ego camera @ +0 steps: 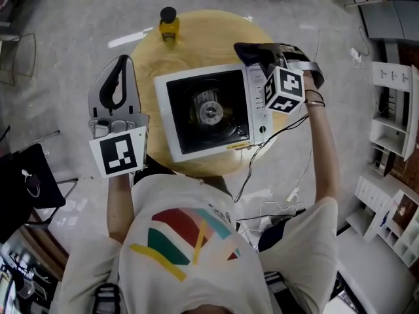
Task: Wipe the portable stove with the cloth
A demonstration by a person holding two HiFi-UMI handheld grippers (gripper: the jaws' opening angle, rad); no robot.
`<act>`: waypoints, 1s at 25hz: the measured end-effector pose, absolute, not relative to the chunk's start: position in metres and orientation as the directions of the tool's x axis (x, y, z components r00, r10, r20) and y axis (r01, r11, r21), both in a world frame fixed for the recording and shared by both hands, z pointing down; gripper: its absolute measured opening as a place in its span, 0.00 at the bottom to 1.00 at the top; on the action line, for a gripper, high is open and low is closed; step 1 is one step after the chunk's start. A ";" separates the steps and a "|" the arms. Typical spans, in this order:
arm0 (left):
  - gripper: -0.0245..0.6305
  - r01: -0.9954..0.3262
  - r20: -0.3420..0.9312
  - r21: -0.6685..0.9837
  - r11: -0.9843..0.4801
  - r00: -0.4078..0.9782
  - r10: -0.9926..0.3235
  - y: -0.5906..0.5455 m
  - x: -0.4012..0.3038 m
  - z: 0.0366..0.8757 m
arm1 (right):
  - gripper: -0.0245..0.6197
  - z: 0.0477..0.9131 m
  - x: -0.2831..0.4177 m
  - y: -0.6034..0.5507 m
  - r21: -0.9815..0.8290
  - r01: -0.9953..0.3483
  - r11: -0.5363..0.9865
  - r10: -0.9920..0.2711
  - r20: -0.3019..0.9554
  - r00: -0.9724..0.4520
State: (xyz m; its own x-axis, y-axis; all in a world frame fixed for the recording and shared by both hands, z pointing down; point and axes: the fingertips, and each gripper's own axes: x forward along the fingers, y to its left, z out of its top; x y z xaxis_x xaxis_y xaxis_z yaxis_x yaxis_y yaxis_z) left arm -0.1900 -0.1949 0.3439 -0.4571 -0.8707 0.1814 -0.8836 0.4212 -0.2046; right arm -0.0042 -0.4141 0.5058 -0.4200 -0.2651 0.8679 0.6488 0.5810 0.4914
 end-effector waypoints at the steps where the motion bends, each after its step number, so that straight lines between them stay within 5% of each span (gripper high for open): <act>1: 0.05 -0.885 0.183 -0.206 0.417 -0.453 -0.872 -0.196 -0.188 0.344 | 0.09 0.509 -0.002 -0.416 0.501 0.648 0.575 -0.277 0.863 -0.422; 25: 0.05 -0.903 0.191 -0.240 0.356 -0.403 -0.895 -0.204 -0.165 0.343 | 0.09 0.533 0.095 -0.348 0.463 0.673 0.578 -0.275 0.886 -0.373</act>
